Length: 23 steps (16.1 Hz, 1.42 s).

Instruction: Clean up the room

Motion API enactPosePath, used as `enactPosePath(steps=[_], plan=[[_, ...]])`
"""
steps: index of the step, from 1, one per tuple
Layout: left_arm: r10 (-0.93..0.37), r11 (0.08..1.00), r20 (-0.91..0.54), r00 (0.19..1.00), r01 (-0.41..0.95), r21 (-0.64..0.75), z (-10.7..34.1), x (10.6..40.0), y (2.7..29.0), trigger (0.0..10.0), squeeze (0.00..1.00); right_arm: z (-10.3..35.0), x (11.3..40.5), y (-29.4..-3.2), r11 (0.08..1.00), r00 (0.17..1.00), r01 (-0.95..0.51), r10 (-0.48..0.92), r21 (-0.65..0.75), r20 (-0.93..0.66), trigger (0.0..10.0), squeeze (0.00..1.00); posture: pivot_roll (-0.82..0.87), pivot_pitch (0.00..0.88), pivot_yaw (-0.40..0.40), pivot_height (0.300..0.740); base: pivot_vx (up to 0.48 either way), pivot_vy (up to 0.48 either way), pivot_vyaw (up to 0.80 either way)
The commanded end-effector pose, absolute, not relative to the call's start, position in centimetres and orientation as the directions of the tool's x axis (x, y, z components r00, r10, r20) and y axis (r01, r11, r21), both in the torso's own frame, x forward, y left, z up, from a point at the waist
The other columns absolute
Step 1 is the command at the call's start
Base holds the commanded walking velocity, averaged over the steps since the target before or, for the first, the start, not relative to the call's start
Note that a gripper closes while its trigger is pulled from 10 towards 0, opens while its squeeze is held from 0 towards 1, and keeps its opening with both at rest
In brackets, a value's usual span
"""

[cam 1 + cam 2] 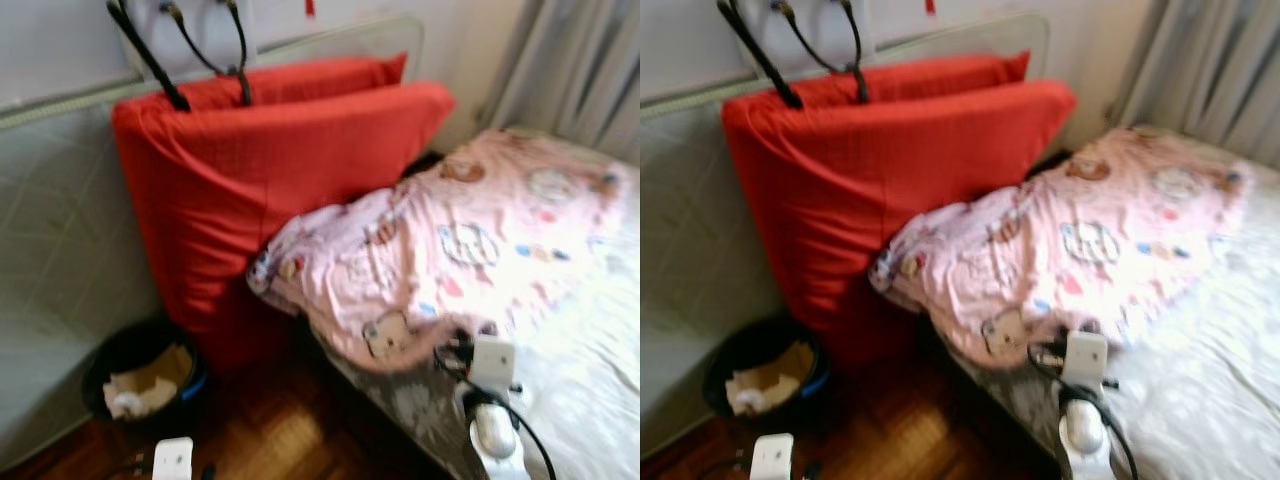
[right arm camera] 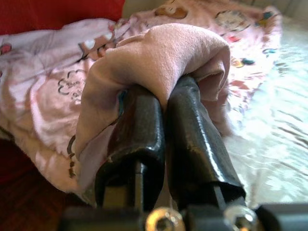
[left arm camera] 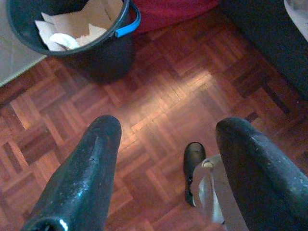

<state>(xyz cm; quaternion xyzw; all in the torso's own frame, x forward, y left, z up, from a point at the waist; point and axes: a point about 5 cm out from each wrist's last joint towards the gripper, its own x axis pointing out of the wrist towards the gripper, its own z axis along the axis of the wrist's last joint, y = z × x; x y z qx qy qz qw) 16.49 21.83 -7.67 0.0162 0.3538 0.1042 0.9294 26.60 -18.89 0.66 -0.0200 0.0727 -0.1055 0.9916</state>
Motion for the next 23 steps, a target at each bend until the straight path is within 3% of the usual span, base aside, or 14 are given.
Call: enactPosePath(steps=[1,8,12,14,16,21,23], plan=[[0.208,0.978,-0.662,0.720,-0.176,0.115,-7.8,16.3,21.9,10.0,0.00,1.3,26.7,-19.7,0.970,0.966,0.235,-0.240,-0.064,-0.096,10.0,0.00,0.07,0.000,-0.031,0.740,0.000,0.000,0.00],[0.202,0.979,-0.671,0.714,-0.169,0.115,-7.9,16.2,21.8,10.0,0.00,2.1,26.1,-20.9,0.944,0.947,0.316,-0.320,-0.096,-0.025,10.0,0.00,0.06,0.000,-0.031,0.740,0.000,0.000,0.00],[0.202,0.979,-0.668,0.716,-0.167,0.117,-7.8,16.2,21.8,10.0,0.00,1.3,25.2,-20.6,0.949,0.950,0.298,-0.306,-0.107,-0.065,10.0,0.00,0.06,0.000,-0.035,0.740,0.000,0.000,0.00],[0.201,0.979,-0.670,0.714,-0.166,0.118,-7.9,16.2,21.8,10.0,0.00,-1.2,23.1,-20.5,0.946,0.919,0.319,-0.325,-0.063,-0.222,10.0,0.00,0.06,0.000,-0.036,0.740,0.000,0.000,0.00],[0.201,0.979,-0.672,0.713,-0.165,0.118,-7.9,16.2,21.8,10.0,0.00,-3.5,21.5,-20.5,0.948,0.866,0.301,-0.317,-0.104,-0.387,10.0,0.00,0.06,0.000,-0.037,0.740,0.000,0.000,0.00],[0.202,0.979,-0.668,0.716,-0.163,0.121,-7.8,16.3,21.8,10.0,0.00,-6.7,18.9,-19.7,0.971,0.744,0.224,-0.227,-0.086,-0.628,10.0,0.00,0.06,0.000,-0.035,0.740,0.000,0.000,0.00],[0.201,0.979,-0.668,0.716,-0.161,0.122,-7.8,16.3,21.8,10.0,0.00,-7.1,18.7,-19.2,0.981,0.738,0.185,-0.182,-0.064,-0.650,10.0,0.00,0.06,0.000,-0.035,0.740,0.000,0.000,0.00]])
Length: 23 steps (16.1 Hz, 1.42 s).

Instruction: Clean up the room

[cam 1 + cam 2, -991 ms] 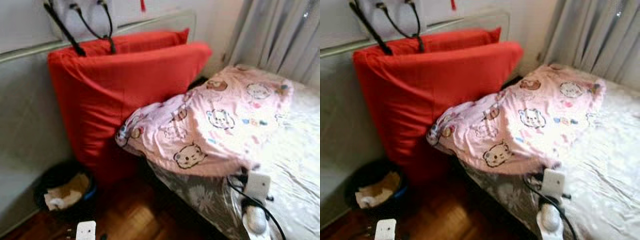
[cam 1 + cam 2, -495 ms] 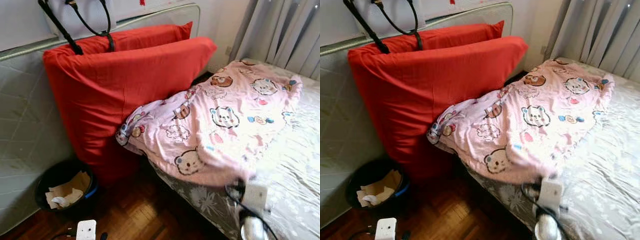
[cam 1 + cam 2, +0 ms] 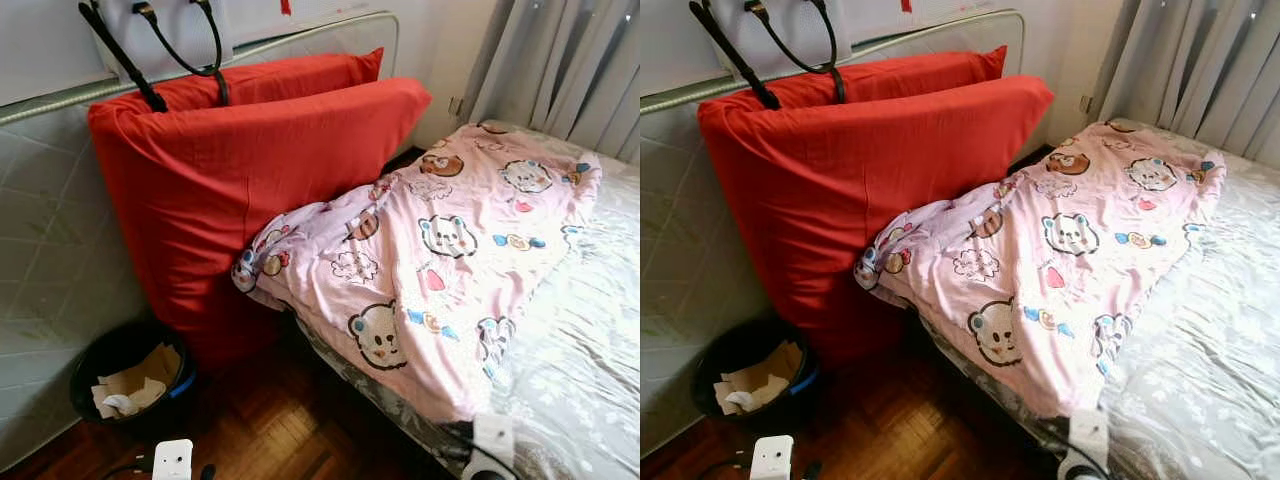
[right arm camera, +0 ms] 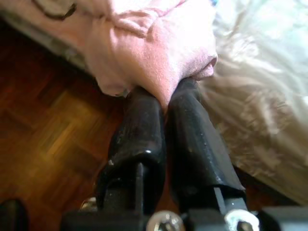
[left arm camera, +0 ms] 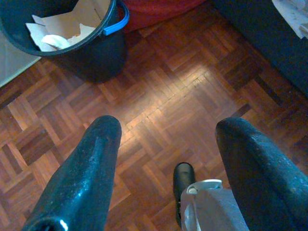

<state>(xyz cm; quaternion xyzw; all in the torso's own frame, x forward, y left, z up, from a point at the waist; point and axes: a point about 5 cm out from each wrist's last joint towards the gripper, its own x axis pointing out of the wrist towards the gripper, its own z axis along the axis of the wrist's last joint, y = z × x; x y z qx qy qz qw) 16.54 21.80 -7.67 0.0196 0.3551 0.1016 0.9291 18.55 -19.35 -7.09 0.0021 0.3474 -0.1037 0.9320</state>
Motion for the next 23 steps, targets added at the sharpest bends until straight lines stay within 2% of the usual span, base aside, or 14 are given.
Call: enactPosePath(steps=[1,7,8,9,10,11,18,23], plan=[[0.200,0.980,-0.668,0.716,-0.160,0.122,-7.8,16.3,21.8,10.0,0.00,-7.3,18.5,-19.0,0.983,0.728,0.174,-0.169,-0.060,-0.665,10.0,0.00,0.06,0.000,-0.036,0.740,0.000,0.000,0.00],[0.200,0.980,-0.669,0.716,-0.158,0.124,-7.8,16.3,21.8,10.0,0.00,-8.2,17.1,-19.5,0.986,0.673,0.163,-0.142,-0.041,-0.726,10.0,0.00,0.06,0.000,-0.034,0.740,0.000,0.000,0.00],[0.201,0.980,-0.670,0.715,-0.158,0.124,-7.8,16.3,21.8,10.0,0.00,-8.3,17.0,-19.5,0.986,0.669,0.162,-0.138,-0.038,-0.731,10.0,0.05,0.06,0.000,-0.034,0.740,0.000,0.000,0.00],[0.200,0.980,-0.670,0.715,-0.158,0.125,-7.8,16.3,21.8,10.0,0.00,-8.4,16.9,-19.6,0.986,0.663,0.160,-0.136,-0.038,-0.737,10.0,0.32,0.06,0.000,-0.034,0.740,0.000,0.000,0.00],[0.200,0.980,-0.670,0.715,-0.157,0.125,-7.8,16.3,21.8,10.0,0.00,-8.4,16.8,-19.7,0.986,0.659,0.162,-0.134,-0.035,-0.740,10.0,0.63,0.06,0.000,-0.034,0.740,0.000,0.000,0.00],[0.199,0.980,-0.669,0.716,-0.156,0.124,-7.8,16.3,21.8,10.0,0.00,-8.5,16.7,-19.6,0.986,0.653,0.161,-0.133,-0.034,-0.745,10.0,0.69,0.06,0.000,-0.034,0.740,0.000,0.000,0.00],[0.199,0.980,-0.672,0.714,-0.156,0.125,-7.9,16.3,21.8,10.0,0.00,-8.8,16.5,-19.3,0.990,0.636,0.143,-0.099,-0.010,-0.765,10.0,0.67,0.06,0.000,-0.034,0.740,0.000,0.000,0.00],[0.200,0.980,-0.672,0.713,-0.156,0.126,-7.9,16.3,21.8,10.0,0.00,-8.9,16.1,-19.6,0.990,0.626,0.144,-0.098,-0.009,-0.774,10.0,0.62,0.06,0.000,-0.033,0.740,0.000,0.000,0.00]])
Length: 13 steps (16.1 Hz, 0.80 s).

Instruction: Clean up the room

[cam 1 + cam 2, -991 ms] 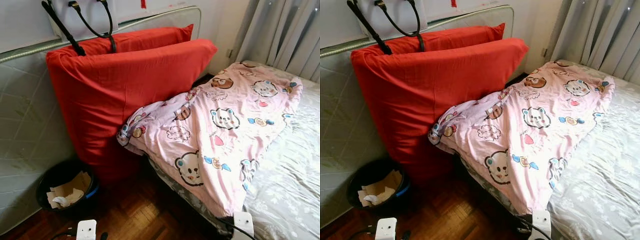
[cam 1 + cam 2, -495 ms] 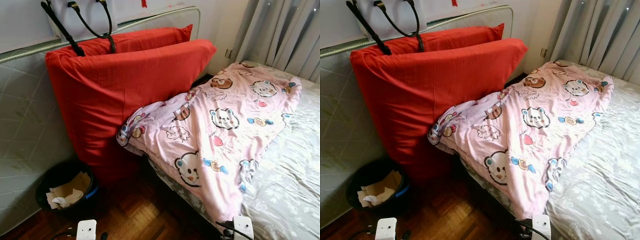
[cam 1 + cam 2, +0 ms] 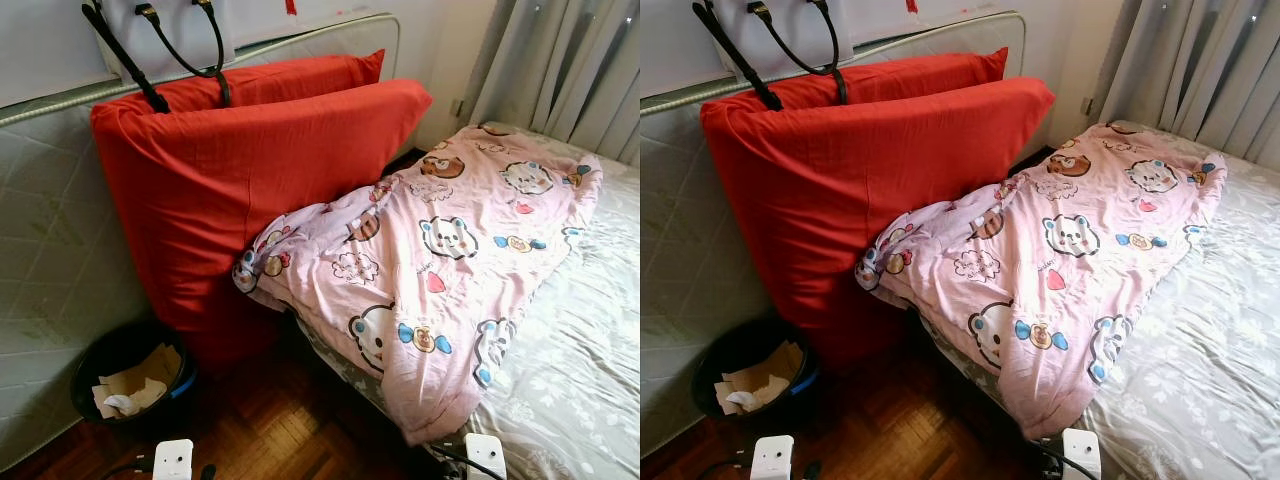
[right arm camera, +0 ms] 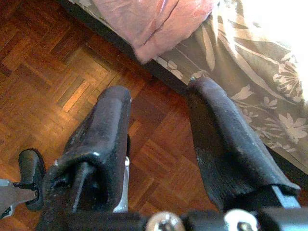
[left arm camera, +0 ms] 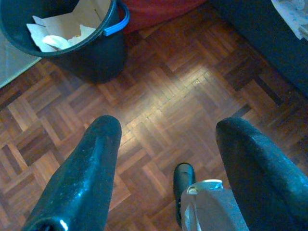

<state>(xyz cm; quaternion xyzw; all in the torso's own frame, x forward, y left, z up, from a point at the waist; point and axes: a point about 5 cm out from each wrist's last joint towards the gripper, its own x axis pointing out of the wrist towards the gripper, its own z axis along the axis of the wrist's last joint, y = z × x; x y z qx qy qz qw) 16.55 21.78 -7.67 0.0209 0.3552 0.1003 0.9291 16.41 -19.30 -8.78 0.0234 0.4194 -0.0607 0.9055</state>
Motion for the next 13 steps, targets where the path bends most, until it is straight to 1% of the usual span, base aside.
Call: enactPosePath(steps=[1,5,8,13], plan=[[0.199,0.980,-0.672,0.713,-0.156,0.125,-7.8,16.3,21.8,10.0,0.00,-9.0,15.8,-20.0,0.989,0.619,0.146,-0.097,-0.006,-0.779,10.0,0.00,0.06,0.000,-0.031,0.740,0.000,0.000,0.00],[0.198,0.980,-0.672,0.714,-0.155,0.125,-7.8,16.4,21.9,10.0,0.00,-9.1,15.4,-20.4,0.989,0.612,0.148,-0.087,0.005,-0.786,10.0,0.00,0.06,0.000,-0.027,0.740,0.000,0.000,0.00],[0.198,0.980,-0.675,0.711,-0.153,0.126,-7.8,16.6,21.9,10.0,0.00,-9.1,15.2,-21.0,0.983,0.602,0.185,-0.114,-0.001,-0.791,10.0,0.00,0.05,0.000,-0.022,0.740,0.000,0.000,0.00],[0.200,0.980,-0.670,0.715,-0.151,0.132,-7.5,17.1,22.2,10.0,0.00,-9.0,15.5,-21.2,0.977,0.607,0.203,-0.072,0.067,-0.792,10.0,0.00,0.05,0.000,-0.020,0.740,0.000,0.000,0.00]])
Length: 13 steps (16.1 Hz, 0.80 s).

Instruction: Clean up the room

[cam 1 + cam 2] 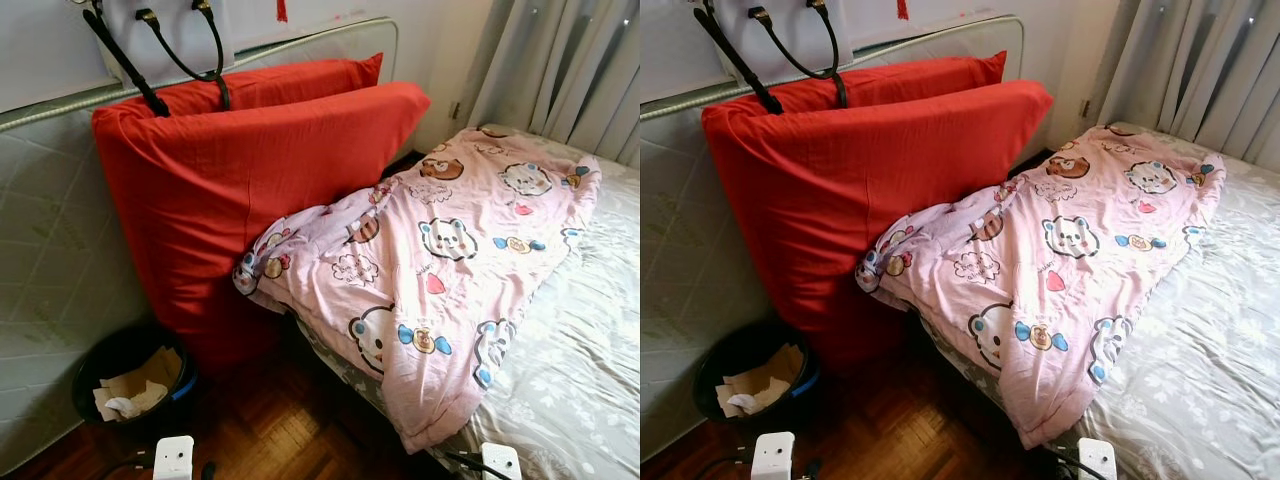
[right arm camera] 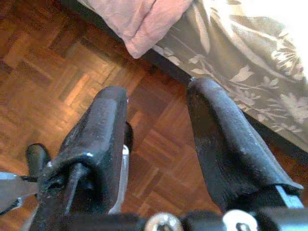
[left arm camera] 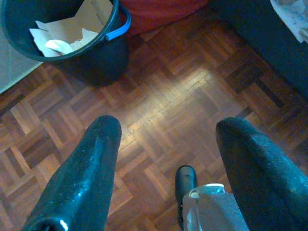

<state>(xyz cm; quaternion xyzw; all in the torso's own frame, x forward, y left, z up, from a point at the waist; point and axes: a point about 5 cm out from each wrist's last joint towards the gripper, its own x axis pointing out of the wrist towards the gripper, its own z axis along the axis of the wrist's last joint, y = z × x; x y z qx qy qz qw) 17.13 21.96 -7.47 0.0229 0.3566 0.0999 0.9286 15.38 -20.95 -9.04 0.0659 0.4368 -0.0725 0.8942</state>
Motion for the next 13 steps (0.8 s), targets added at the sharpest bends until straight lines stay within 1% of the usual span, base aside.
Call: enactPosePath(steps=[1,2,6,8,13], plan=[[0.200,0.980,-0.670,0.714,-0.150,0.133,-7.5,17.1,22.2,10.0,0.00,-9.0,15.5,-21.3,0.974,0.606,0.216,-0.075,0.073,-0.792,10.0,0.00,0.05,0.000,-0.020,0.740,0.000,0.000,0.00],[0.200,0.980,-0.673,0.712,-0.148,0.135,-7.5,17.3,22.3,10.0,0.00,-9.1,15.0,-21.9,0.963,0.585,0.260,-0.092,0.078,-0.806,10.0,0.00,0.05,0.000,-0.018,0.740,0.000,0.000,0.00],[0.200,0.980,-0.671,0.714,-0.146,0.136,-7.3,17.6,22.4,10.0,0.00,-9.5,13.7,-22.7,0.952,0.534,0.303,-0.131,0.044,-0.835,10.0,0.00,0.05,0.000,-0.010,0.740,0.000,0.000,0.00],[0.199,0.980,-0.669,0.716,-0.144,0.137,-7.2,17.8,22.5,10.0,0.00,-9.6,13.2,-22.6,0.954,0.527,0.298,-0.130,0.039,-0.840,10.0,0.00,0.05,0.000,-0.007,0.740,0.000,0.000,0.00],[0.197,0.980,-0.674,0.712,-0.136,0.143,-7.3,17.7,22.5,10.0,0.00,-10.1,12.8,-21.2,0.954,0.517,0.294,-0.112,0.053,-0.849,10.0,0.00,0.04,0.000,0.002,0.740,0.000,0.000,0.00]])
